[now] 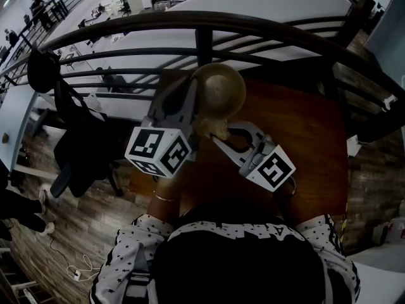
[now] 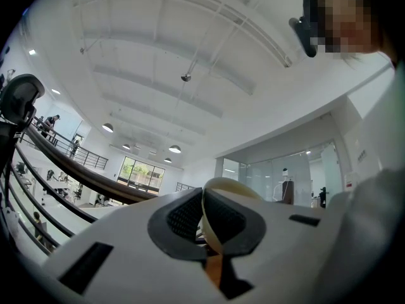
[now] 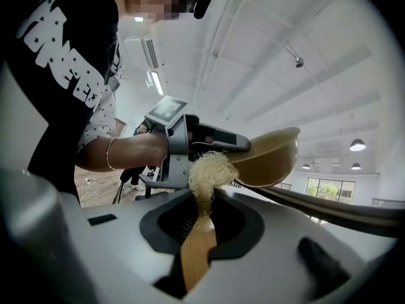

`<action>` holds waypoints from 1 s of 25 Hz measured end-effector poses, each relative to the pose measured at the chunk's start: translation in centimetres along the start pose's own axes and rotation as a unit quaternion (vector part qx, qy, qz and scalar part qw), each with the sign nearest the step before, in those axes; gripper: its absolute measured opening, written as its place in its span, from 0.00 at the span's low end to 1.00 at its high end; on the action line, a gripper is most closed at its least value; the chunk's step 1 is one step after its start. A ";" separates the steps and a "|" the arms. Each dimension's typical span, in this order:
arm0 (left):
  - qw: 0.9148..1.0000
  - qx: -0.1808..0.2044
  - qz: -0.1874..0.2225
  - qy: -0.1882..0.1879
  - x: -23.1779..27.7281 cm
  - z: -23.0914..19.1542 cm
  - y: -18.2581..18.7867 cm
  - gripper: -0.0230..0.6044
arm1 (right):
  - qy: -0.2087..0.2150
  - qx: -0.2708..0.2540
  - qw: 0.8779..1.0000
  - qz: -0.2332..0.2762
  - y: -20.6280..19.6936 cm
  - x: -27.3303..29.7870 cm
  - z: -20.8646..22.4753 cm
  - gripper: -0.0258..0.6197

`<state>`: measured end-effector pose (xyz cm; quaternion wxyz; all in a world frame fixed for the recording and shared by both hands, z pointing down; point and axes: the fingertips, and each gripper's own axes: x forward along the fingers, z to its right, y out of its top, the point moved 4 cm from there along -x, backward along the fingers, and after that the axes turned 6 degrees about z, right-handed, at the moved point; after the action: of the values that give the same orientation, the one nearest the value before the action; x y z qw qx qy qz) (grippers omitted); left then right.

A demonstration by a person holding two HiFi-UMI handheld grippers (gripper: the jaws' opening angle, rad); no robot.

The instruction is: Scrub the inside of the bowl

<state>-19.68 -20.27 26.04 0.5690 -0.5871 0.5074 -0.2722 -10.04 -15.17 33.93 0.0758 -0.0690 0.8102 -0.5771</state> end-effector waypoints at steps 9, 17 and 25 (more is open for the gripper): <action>1.000 -0.002 -0.007 -0.016 0.2 1.0 -0.4 0.07 | 0.017 -0.006 1.000 -0.021 -0.5 0.6 -0.6 0.13; 0.999 -0.001 -0.014 -0.030 0.2 1.9 -0.8 0.07 | 0.020 -0.005 0.999 -0.026 -0.8 1.0 -0.7 0.13; 0.999 0.008 -0.011 -0.042 0.1 2.8 -0.4 0.07 | 0.009 -0.011 0.999 -0.045 -1.4 1.0 -0.4 0.13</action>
<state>-17.03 -19.30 25.81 0.5920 -0.5987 0.4741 -0.2576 -11.11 -15.44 35.30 0.0417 -0.1014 0.8134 -0.5713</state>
